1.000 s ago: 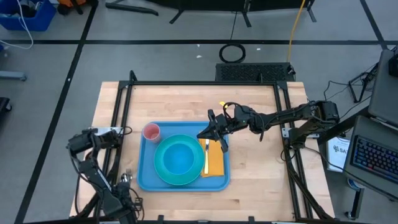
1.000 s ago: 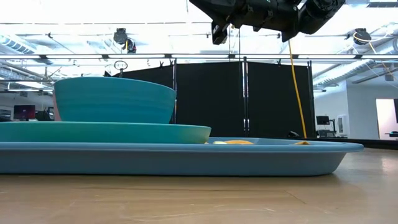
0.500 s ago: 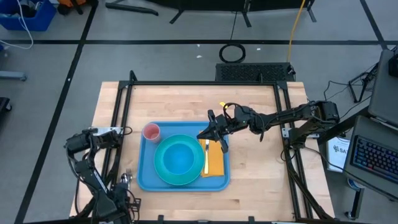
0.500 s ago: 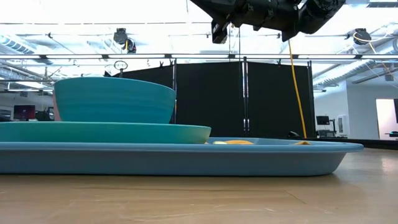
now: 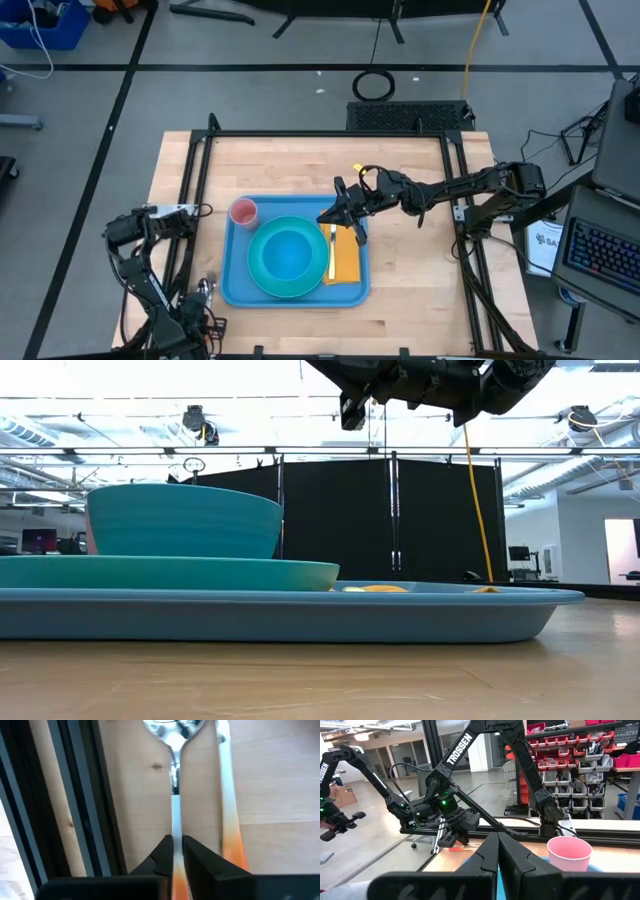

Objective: Set up tray
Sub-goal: Put the orange spoon on the yellow napkin to the right of the yellow knife

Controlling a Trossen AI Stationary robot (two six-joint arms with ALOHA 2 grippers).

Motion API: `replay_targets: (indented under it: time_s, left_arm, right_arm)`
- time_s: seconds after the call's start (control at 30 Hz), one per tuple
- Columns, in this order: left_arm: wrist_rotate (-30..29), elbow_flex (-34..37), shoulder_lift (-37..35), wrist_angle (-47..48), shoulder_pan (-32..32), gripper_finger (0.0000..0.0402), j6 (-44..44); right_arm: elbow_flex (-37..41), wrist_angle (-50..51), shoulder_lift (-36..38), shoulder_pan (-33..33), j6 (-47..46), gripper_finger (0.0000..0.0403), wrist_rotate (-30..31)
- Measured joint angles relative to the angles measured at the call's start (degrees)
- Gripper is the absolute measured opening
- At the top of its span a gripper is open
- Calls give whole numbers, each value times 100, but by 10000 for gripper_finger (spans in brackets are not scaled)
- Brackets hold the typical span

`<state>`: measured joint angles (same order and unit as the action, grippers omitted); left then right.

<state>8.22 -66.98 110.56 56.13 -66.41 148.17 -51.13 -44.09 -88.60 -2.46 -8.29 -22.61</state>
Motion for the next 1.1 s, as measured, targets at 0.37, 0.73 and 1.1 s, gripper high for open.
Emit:
replay_targets:
  time_s: [0.37, 0.73, 1.1]
  left_arm:
    - [0, -2, 0, 64, 70, 9, -118]
    - [-41, -119, 4, 410, 111, 1, -166]
    - [-523, -719, 45, 1318, 169, 2, -345]
  right_arm:
    - [0, -19, 0, 0, 0, 2, 0]
    - [0, -20, 0, 0, 2, 2, 0]
    - [0, -20, 0, 0, 7, 2, 2]
